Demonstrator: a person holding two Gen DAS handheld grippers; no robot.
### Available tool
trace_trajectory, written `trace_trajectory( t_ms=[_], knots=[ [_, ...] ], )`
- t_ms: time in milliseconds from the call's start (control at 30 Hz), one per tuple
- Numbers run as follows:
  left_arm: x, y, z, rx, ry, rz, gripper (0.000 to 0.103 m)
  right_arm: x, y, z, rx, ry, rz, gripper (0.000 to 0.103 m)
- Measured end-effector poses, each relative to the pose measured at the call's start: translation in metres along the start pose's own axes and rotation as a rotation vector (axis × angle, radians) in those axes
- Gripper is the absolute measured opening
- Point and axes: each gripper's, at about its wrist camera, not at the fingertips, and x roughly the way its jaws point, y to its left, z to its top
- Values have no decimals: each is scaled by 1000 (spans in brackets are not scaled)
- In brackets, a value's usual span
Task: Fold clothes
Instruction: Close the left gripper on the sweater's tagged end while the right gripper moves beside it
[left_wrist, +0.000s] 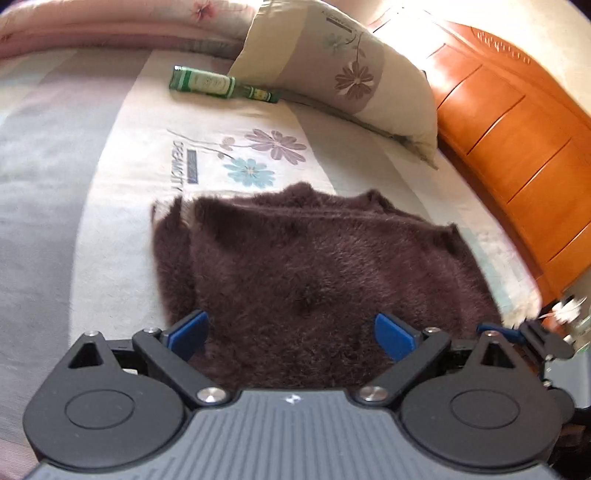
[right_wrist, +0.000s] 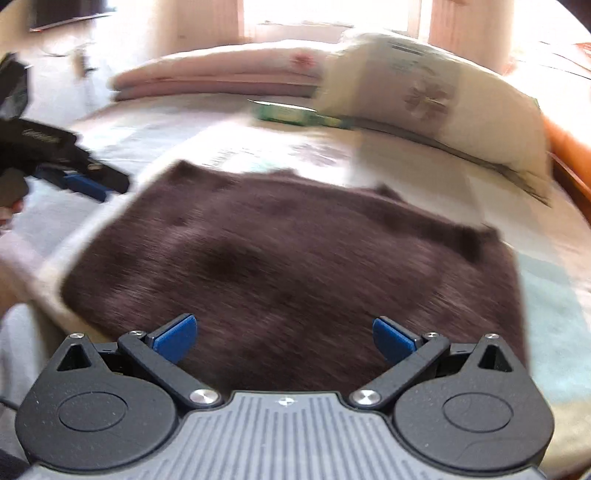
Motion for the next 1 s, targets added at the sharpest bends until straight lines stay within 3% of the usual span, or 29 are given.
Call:
trace_trajectory(
  t_ms=[167, 500, 767, 1000],
  knots=[
    [-21, 7, -3, 1, -34, 38, 97, 26, 53, 31, -206, -15, 69, 103],
    [-52, 39, -28, -65, -83, 108, 97, 62, 101, 38, -333, 47, 112, 103],
    [-37, 44, -33, -76, -57, 51, 97, 81, 128, 34, -414, 104, 118, 103],
    [-26, 43, -39, -85, -26, 0, 97, 50, 147, 10, -662, 40, 94, 103]
  ],
)
